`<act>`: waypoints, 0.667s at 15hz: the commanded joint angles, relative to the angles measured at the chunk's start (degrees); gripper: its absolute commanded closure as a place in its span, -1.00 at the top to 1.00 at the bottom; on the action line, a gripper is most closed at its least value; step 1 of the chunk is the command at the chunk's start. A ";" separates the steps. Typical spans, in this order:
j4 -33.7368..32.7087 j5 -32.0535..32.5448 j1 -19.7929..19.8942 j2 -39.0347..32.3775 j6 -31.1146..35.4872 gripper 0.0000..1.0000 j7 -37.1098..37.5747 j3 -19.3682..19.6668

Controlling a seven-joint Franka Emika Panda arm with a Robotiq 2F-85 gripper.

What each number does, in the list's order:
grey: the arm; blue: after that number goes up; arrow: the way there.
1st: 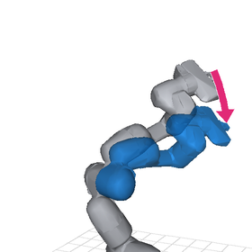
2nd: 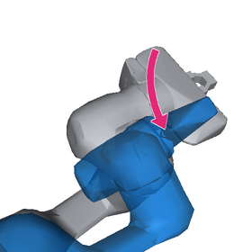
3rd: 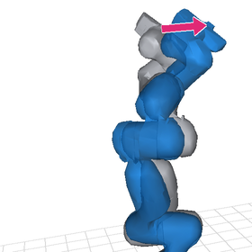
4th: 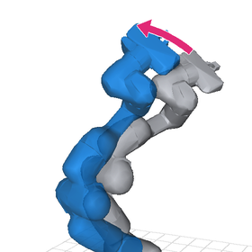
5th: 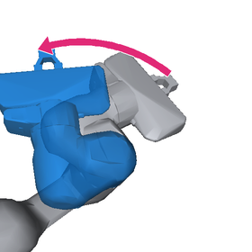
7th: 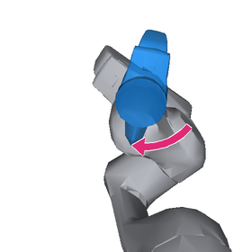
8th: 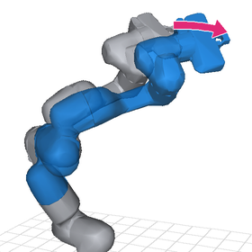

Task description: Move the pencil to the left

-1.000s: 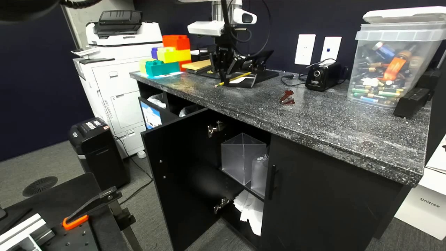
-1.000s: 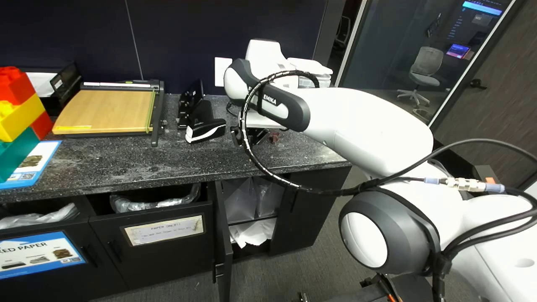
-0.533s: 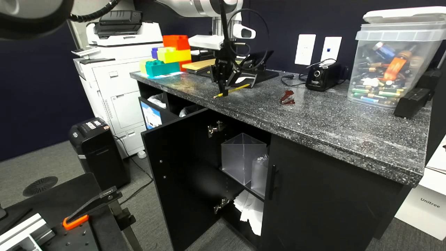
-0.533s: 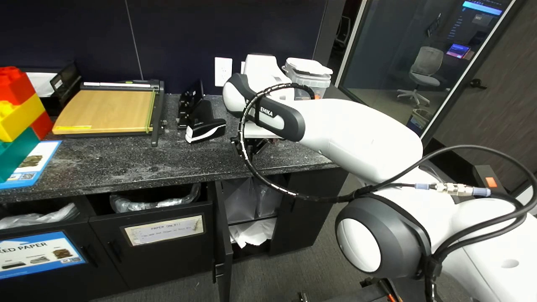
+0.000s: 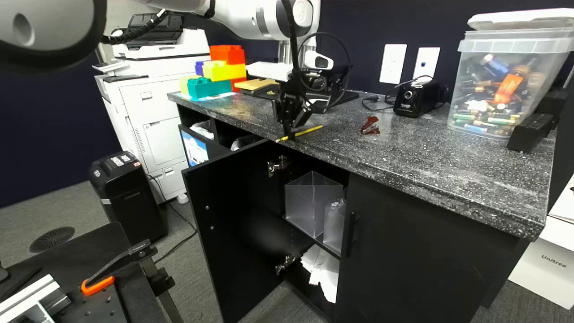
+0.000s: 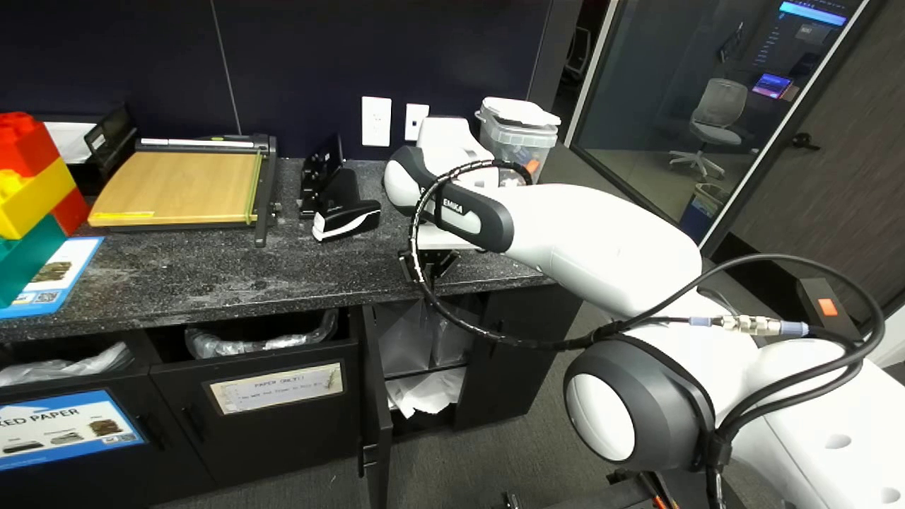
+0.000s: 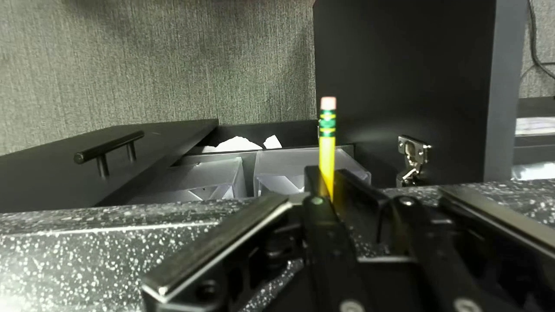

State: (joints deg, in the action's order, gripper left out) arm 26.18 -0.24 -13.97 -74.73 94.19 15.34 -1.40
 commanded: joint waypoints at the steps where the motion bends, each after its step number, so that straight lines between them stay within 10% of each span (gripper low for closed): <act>1: -1.83 -0.44 0.30 -1.31 -1.36 -0.22 0.16 -0.18; 10: 0.19 -3.91 1.89 2.32 -5.01 0.87 2.27 -1.92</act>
State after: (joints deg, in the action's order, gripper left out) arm 25.93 -2.36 -13.30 -74.97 92.00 16.72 -1.87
